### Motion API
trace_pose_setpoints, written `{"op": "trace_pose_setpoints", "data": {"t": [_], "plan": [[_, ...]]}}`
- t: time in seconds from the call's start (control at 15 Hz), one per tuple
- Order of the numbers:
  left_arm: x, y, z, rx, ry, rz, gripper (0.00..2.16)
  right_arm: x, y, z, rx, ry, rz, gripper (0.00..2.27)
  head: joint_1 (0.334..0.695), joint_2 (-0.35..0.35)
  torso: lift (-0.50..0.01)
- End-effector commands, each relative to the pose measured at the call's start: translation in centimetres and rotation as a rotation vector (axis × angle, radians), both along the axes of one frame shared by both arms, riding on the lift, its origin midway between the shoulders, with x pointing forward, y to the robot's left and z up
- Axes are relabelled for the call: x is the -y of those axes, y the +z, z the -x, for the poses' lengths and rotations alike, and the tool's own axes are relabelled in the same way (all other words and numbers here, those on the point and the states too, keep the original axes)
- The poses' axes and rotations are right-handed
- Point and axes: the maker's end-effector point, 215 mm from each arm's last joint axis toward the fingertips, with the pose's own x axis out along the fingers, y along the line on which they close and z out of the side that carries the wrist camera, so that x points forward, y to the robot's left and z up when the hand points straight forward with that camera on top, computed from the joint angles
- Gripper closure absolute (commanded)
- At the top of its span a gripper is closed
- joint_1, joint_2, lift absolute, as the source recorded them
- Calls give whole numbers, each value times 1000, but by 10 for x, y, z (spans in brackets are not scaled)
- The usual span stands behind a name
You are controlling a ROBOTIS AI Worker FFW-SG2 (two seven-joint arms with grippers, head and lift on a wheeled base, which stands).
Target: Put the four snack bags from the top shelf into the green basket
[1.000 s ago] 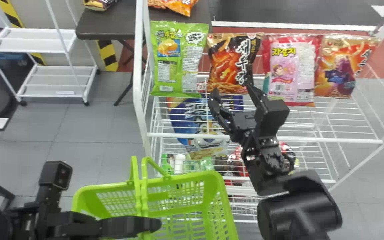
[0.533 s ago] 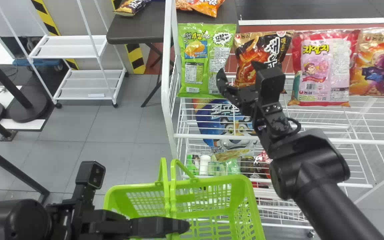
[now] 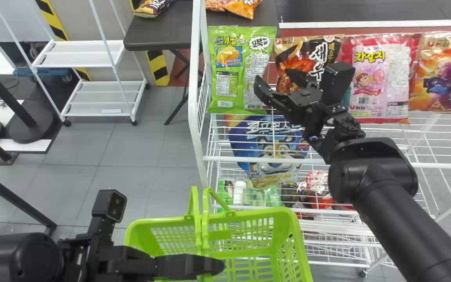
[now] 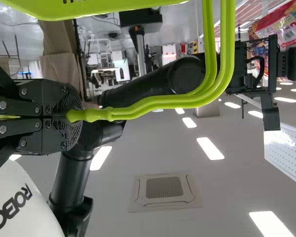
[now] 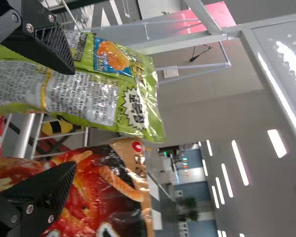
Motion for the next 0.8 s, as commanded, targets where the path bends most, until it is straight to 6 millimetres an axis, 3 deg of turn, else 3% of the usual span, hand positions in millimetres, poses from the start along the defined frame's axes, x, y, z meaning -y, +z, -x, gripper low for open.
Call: {"op": "trace_pose_setpoints", "data": {"t": [0.0, 0.27, 0.47, 0.53, 0.67, 0.73], "plan": [[2, 2, -1, 4, -5, 15, 2148, -4, -7, -1, -43, 17, -2, 184, 695, 82, 0], [4, 1, -2, 11, -3, 21, 2148, -1, -9, -15, -63, 40, 18, 188, 695, 86, 0], [5, 1, -3, 17, -4, 24, 2148, -13, -2, -13, -41, 106, 48, 616, 695, 82, 0], [6, 1, -3, 17, -6, 24, 2148, -18, 1, -10, -36, 140, 43, 822, 695, 84, 0], [6, 1, -3, 18, -7, 24, 2148, -21, -13, -6, -89, 158, 59, 1858, 695, 94, 0], [7, 1, -3, 16, -6, 26, 2148, -18, -14, -9, -92, 141, 60, 2162, 695, 99, 0]]}}
